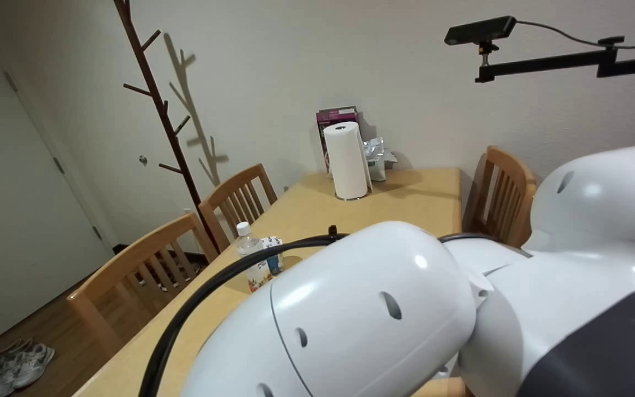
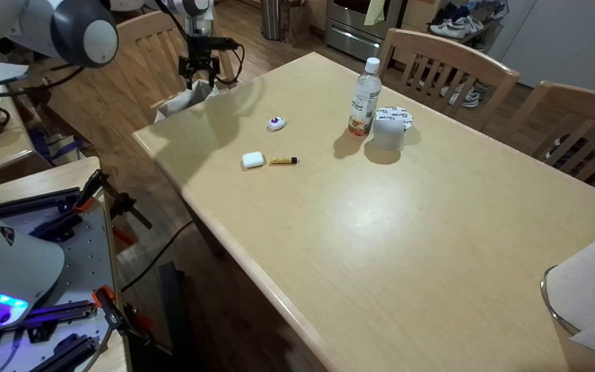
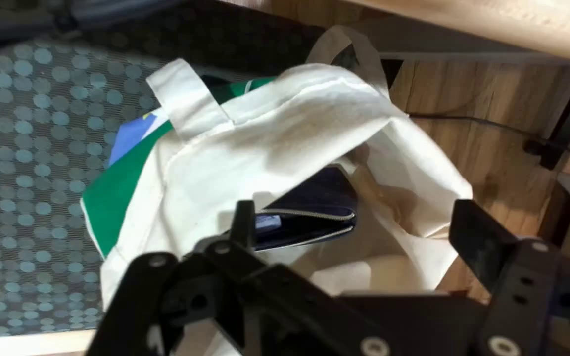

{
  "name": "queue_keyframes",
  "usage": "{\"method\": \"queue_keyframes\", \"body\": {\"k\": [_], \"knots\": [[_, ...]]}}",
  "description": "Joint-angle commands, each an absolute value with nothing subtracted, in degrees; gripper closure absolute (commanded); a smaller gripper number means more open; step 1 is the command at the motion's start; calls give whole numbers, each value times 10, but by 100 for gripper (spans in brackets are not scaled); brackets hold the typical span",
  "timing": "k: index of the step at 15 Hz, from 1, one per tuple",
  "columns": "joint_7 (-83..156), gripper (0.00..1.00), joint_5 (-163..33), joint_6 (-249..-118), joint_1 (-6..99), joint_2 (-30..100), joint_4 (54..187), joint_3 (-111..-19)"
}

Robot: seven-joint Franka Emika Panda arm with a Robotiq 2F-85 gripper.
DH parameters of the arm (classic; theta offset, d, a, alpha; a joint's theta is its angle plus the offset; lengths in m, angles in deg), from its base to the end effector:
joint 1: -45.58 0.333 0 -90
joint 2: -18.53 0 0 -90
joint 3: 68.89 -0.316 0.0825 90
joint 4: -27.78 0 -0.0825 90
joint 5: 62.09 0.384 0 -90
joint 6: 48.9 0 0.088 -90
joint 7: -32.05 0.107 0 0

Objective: Pick up the purple package and place it in the bag.

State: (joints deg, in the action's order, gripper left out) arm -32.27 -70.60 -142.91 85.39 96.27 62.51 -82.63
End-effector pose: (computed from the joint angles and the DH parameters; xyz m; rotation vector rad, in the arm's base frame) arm 0.5378 0.5437 0.1275 -1.6775 -2.4483 0.4303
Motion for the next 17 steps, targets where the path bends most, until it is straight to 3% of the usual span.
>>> {"method": "queue_keyframes", "body": {"k": [1,14,17], "knots": [[-213,0,-696,-1427,858,939,617,-819],[168,0,-710,-1489,861,818,680,-783],[120,0,-706,-1471,860,848,631,-793]]}}
